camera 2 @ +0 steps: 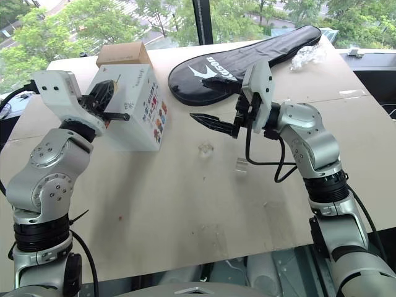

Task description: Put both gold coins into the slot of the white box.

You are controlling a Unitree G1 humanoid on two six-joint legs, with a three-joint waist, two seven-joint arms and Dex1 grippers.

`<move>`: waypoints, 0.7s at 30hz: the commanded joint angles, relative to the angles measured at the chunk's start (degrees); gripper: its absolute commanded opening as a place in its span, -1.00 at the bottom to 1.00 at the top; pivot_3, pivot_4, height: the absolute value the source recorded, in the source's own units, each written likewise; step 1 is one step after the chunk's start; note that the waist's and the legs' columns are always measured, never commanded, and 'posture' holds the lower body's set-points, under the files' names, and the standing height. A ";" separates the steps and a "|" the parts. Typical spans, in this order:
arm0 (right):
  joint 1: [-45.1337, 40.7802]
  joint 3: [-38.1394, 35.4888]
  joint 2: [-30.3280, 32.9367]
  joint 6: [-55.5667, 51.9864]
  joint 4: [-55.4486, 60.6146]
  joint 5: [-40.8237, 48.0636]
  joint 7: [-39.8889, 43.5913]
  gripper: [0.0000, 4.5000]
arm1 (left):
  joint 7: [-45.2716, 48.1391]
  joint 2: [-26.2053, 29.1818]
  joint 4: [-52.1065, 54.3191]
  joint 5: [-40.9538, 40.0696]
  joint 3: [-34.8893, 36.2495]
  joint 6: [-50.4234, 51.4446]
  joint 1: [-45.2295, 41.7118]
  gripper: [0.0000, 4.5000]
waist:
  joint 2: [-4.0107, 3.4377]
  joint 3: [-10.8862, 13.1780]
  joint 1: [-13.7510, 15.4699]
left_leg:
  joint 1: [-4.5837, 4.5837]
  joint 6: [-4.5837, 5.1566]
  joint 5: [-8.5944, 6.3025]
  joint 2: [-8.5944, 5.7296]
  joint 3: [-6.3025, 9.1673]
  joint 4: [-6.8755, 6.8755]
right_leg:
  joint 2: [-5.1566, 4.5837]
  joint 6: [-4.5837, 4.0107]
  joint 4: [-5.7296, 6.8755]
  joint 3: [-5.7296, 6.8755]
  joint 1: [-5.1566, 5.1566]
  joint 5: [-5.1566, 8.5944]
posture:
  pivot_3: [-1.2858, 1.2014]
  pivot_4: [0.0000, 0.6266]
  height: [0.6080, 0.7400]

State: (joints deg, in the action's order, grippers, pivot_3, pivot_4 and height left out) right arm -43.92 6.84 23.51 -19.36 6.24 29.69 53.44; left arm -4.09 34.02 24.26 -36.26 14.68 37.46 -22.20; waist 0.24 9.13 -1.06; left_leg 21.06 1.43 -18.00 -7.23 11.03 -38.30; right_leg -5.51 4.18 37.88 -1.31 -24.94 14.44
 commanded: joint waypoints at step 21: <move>-0.98 -2.01 -0.24 -1.31 1.60 0.99 2.25 0.87 | -0.11 -4.94 0.85 7.48 3.66 7.33 -1.44 -0.88 | 0.01 -0.03 -0.09 | -0.04 0.00 0.00 -0.02 -0.03 -0.11 | -0.03 0.00 0.11 -0.01 0.04 -0.01 | 0.03 -0.52 1.00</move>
State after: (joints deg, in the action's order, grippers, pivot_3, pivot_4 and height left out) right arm -44.06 6.28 23.39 -20.98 6.23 29.93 55.74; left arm -4.47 29.03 24.29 -28.47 16.92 43.46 -23.67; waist 0.26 9.10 -1.15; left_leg 21.02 1.43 -18.00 -7.25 11.01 -38.42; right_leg -5.54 4.18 38.00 -1.32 -24.90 14.42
